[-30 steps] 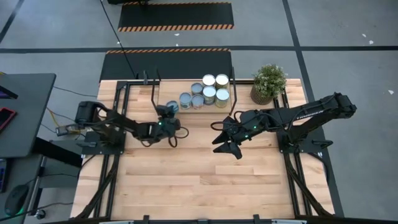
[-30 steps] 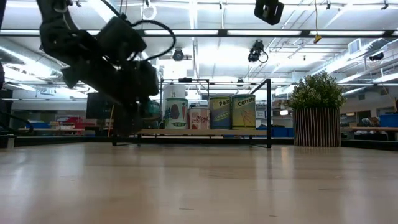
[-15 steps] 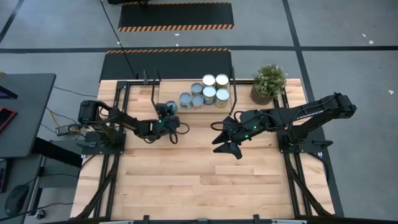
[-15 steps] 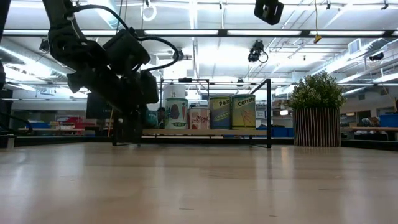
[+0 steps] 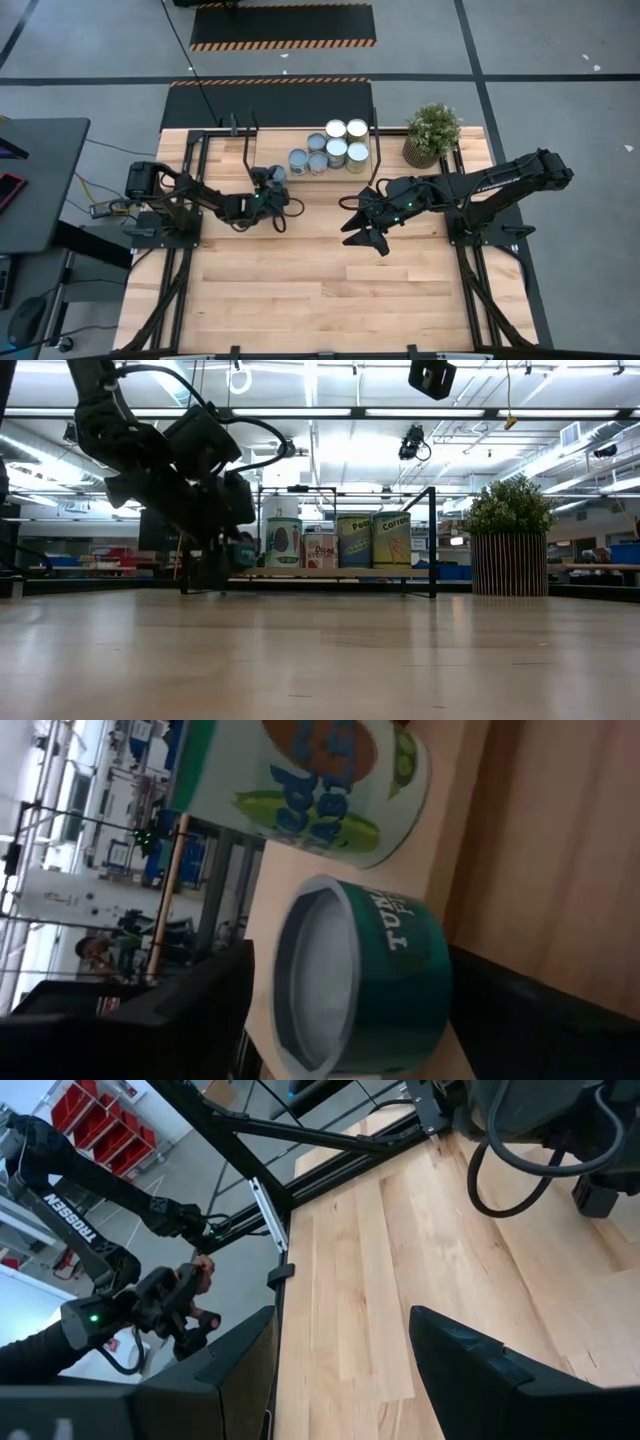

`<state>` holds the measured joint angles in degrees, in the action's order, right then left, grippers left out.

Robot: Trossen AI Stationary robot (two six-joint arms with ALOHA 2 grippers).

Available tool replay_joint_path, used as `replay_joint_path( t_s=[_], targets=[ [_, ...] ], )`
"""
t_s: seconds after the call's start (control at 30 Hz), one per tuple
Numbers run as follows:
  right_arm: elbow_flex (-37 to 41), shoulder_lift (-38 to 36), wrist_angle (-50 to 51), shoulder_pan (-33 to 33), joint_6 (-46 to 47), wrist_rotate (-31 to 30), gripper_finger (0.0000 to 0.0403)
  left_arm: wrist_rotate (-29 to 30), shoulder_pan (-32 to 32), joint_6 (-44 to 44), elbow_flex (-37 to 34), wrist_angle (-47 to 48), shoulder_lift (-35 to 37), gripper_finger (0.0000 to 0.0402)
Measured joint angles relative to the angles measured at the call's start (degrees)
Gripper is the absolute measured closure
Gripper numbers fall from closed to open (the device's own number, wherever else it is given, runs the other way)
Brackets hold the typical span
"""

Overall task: Pick and place cans onto a shelf
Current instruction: Put the green tuna can on the shelf

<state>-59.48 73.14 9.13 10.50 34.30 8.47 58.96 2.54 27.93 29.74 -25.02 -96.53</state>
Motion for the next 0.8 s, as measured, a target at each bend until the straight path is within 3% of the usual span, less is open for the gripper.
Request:
replay_joint_path(
  t_s=[0.2,0.43,0.8],
  targets=[
    [0.0,0.0,0.0,0.0,-0.2,0.0,0.0169,1.4,-1.2,-4.2,0.0,-0.2,0.7,0.0111],
    [0.0,0.0,-0.1,0.0,-0.2,0.0,0.0168,-3.4,0.3,-7.4,0.0,1.3,2.9,0.013],
    [0.0,0.0,-0.1,0.0,-0.7,0.0,0.0168,-3.7,-0.2,-9.4,0.0,4.0,2.9,0.0144]
  ],
)
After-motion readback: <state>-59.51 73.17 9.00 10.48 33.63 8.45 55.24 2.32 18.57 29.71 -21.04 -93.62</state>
